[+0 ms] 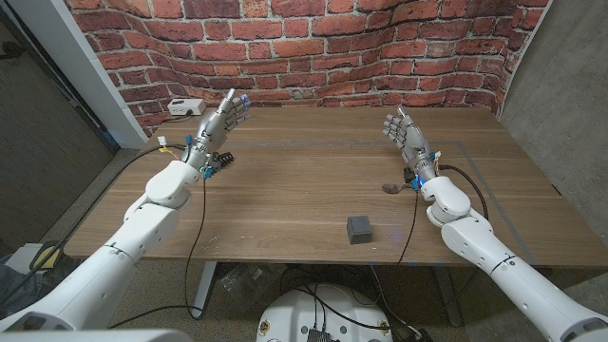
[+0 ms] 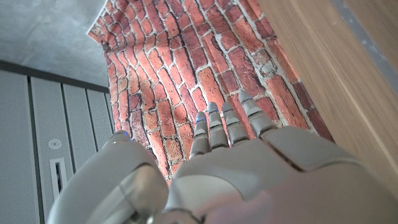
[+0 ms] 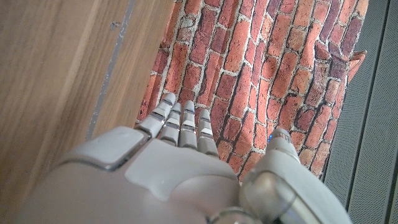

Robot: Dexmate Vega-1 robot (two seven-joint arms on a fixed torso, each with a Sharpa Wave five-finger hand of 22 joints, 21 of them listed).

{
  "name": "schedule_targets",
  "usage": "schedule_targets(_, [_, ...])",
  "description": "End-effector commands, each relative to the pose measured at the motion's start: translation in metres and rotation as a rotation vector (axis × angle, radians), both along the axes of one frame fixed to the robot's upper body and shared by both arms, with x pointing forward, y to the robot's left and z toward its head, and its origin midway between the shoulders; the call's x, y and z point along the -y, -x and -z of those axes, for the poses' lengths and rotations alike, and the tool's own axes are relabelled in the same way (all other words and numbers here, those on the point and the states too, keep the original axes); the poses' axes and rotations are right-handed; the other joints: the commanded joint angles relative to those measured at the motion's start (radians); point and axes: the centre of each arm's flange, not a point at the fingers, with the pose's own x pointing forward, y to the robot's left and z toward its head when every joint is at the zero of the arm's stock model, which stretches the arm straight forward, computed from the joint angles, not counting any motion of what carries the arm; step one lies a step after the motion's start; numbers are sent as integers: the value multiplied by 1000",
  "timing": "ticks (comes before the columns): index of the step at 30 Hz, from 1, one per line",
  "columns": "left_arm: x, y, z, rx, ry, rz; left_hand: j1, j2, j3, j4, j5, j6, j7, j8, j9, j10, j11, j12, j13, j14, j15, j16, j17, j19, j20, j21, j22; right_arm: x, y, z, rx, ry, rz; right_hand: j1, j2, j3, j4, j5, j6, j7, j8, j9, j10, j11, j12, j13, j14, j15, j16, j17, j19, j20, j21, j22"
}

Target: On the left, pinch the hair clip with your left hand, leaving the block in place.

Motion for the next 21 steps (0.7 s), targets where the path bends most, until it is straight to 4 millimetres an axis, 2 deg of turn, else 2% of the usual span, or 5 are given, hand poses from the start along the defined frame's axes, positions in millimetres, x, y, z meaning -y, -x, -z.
schedule_targets(1, [27, -13, 14, -16, 85, 179, 10, 1, -4, -5, 5, -56, 0, -3, 2, -32, 6, 1, 2, -17, 7, 4, 3, 33, 31, 6, 1, 8, 0, -9, 9, 9, -11, -5, -2, 0, 2, 0, 1, 6, -1, 3, 8, -3, -1, 3, 10, -5, 2, 5, 9, -2, 3, 2])
schedule_targets(3, [30, -13, 18, -23, 83, 179, 10, 1, -5, -6, 5, -71, -1, -4, 2, -38, 6, 2, 2, -21, 7, 4, 3, 36, 32, 5, 1, 9, -1, -10, 9, 13, -14, -4, -2, 0, 1, 0, 2, 6, -1, 3, 8, -3, -1, 3, 10, -5, 2, 5, 9, -3, 3, 2])
schedule_targets(6, [34, -11, 22, -37, 79, 163, 10, 3, -7, -5, 5, -62, -9, 8, 2, -46, -1, 5, 2, -25, 7, 6, 3, 30, 53, -1, 1, 9, -1, -11, 7, 15, -19, -4, -2, 0, 1, 0, 3, 6, 0, 3, 8, -4, -1, 3, 11, -5, 2, 5, 9, -3, 2, 2])
schedule_targets(11, [39, -10, 30, -50, 84, 145, 10, 10, -10, -4, 3, -33, -28, 24, 1, -27, -31, 19, 2, -16, -11, 14, 4, 1, 56, -17, 4, 10, -2, -10, 4, 18, -19, -4, -2, 0, 1, 0, 4, 4, 0, 3, 9, -4, -1, 3, 10, -5, 2, 5, 9, 0, 1, 2])
schedule_targets(21, [41, -12, 43, -77, 102, 149, 10, 15, -11, -4, 2, -21, -27, 29, 1, -15, -26, 25, 2, -7, -14, 18, 4, -3, 57, -19, 5, 12, -2, -2, -5, 8, -16, -4, -2, 0, 1, 0, 7, 6, 1, 3, 11, -3, -1, 3, 11, -5, 1, 5, 10, 2, 0, 2])
